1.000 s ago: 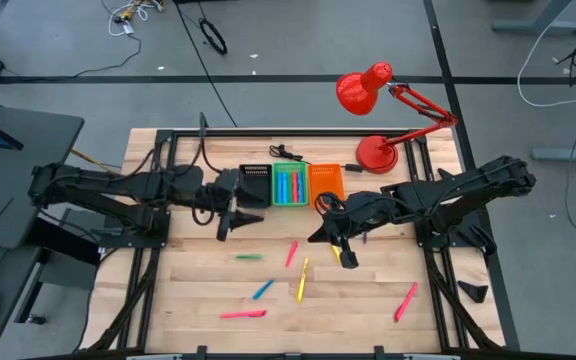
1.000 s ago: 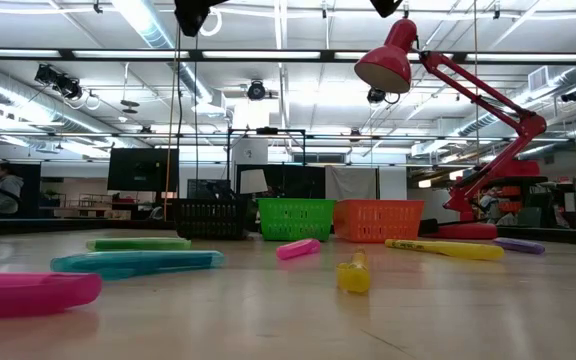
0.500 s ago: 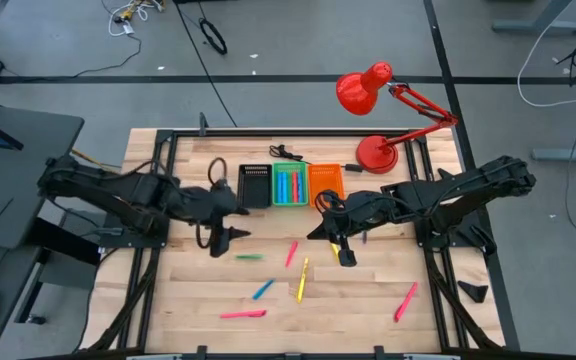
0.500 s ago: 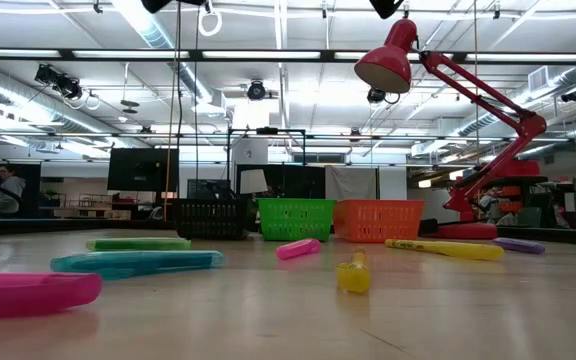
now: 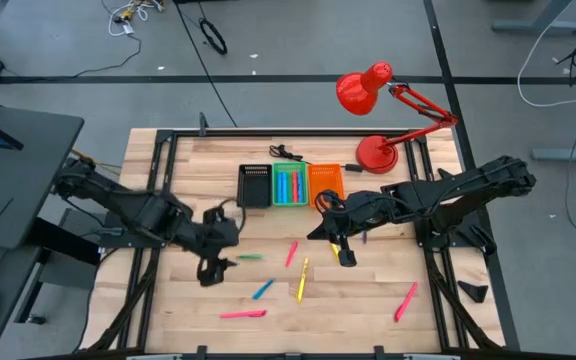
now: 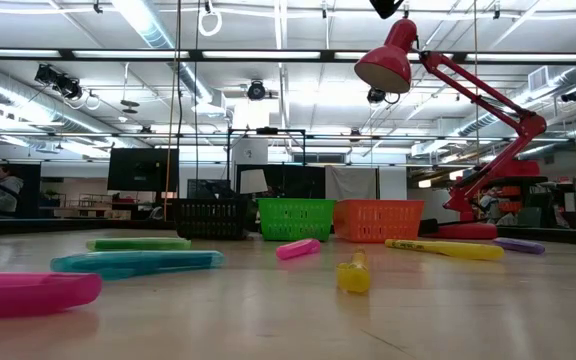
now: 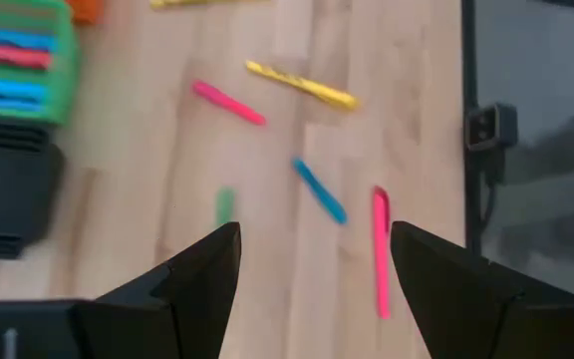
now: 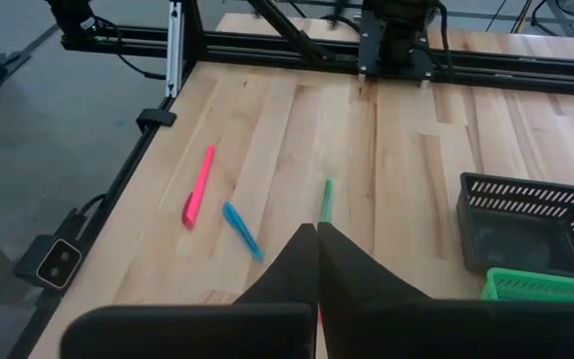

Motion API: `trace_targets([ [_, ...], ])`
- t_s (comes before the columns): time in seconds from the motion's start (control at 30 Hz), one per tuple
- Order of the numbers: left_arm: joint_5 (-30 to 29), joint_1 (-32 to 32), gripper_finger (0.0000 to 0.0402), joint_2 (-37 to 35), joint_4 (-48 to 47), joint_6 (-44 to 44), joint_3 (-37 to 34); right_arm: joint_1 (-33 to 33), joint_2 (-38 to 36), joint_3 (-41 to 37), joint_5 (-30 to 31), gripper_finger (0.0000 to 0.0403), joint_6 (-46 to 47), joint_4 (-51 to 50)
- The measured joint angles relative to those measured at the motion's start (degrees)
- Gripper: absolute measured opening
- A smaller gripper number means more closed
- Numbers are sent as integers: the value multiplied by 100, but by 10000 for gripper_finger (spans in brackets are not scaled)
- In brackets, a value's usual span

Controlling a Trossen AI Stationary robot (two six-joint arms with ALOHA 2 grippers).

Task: Pick & Place Markers
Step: Put the left large pink pen into the black bin

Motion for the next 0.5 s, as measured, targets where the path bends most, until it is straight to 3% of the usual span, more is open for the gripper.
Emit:
trace_targets([
  [0.5,80,-1119,263,1231,-96,-1089,0,0,0,0,-1,0,-281,-17],
])
